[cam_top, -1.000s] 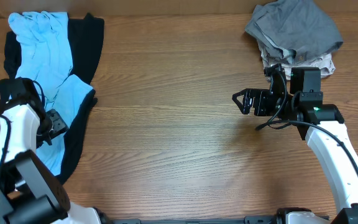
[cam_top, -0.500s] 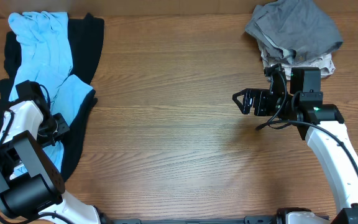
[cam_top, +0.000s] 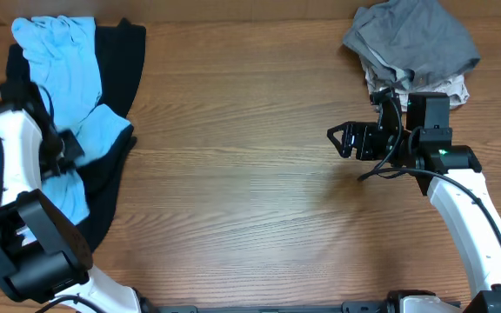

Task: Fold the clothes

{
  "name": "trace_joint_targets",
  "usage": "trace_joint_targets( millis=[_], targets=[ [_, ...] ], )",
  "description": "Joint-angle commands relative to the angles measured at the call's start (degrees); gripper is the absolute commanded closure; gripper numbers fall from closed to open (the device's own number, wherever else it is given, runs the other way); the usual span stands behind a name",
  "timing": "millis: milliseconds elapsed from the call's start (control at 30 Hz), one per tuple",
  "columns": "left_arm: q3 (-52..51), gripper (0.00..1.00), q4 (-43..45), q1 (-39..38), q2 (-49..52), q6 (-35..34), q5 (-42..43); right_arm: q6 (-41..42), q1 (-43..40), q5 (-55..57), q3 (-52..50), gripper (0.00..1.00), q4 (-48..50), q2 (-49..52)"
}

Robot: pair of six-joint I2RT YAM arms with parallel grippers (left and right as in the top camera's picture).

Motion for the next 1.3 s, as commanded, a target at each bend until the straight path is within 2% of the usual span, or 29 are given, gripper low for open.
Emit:
trace_joint_targets(
  millis=[0, 167, 467, 567, 600, 633, 667, 867, 933, 967, 1033, 1167, 1200, 1233, 1267],
  targets=[
    [10.5, 0.96, -5.5, -3.8, -1.8, 0.1, 1.1, 0.0, 0.5, -3.2, 1.8, 0.14, 0.3, 0.0],
    [18.4, 0.96, -9.8, -7.5, -2.4, 0.5, -2.5, 0.2, 0.5, -4.8, 1.8, 0.15, -0.6, 0.0],
    [19.1, 0.96, -9.2, -8.5, -2.8, 2.1, -2.7, 0.2, 0.5, -4.8, 1.8, 0.17, -3.1, 0.0],
    [19.1, 0.87, -9.1, -8.5, -2.8, 2.1, -2.3, 0.2, 0.5, -4.8, 1.8, 0.17, -3.1, 0.0],
    [19.1, 0.87, -9.1, -8.5, -2.8, 2.1, -2.3, 0.2, 0.5, -4.8, 1.8, 0.17, -3.1, 0.0],
    [19.1, 0.95, -9.2, -8.5, -2.8, 2.1, -2.3, 0.2, 0.5, -4.8, 1.8, 0.17, -3.1, 0.0],
    [19.1, 0.96, -9.2, -8.5, -2.8, 2.1, -2.3, 0.2, 0.5, -4.8, 1.8, 0.17, -3.1, 0.0],
    [19.1, 0.96, -9.1, -8.5, -2.8, 2.4, -1.0, 0.2, 0.5, -4.8, 1.8, 0.17, -3.7, 0.0],
    [19.1, 0.92, -9.0, -8.5, -2.8, 2.4, -0.5, 0.2, 0.5, -4.8, 1.8, 0.17, -3.8, 0.0],
    [19.1, 0.96, -8.9, -8.5, -2.8, 2.7, 0.3, 0.2, 0.5, -4.8, 1.8, 0.17, -3.8, 0.0],
    [19.1, 0.96, -8.2, -8.5, -2.8, 5.3, 3.7, 0.2, 0.5, -4.8, 1.8, 0.18, -3.6, 0.0],
    [21.7, 0.96, -8.3, -8.5, -2.9, 5.9, 6.9, 0.2, 0.4, -4.8, 2.0, 0.18, -3.1, -0.2],
    [22.9, 0.94, -8.6, -8.5, -2.9, 5.9, 7.6, 0.1, 0.4, -4.8, 2.2, 0.18, -3.1, -0.2],
    [25.3, 0.78, -9.1, -8.5, -2.9, 6.0, 8.5, 0.2, 0.5, -4.8, 2.6, 0.18, -3.2, -0.2],
    [26.9, 0.78, -9.7, -8.5, -2.9, 6.0, 8.8, 0.2, 0.5, -4.8, 2.8, 0.18, -3.2, -0.3]
  ],
)
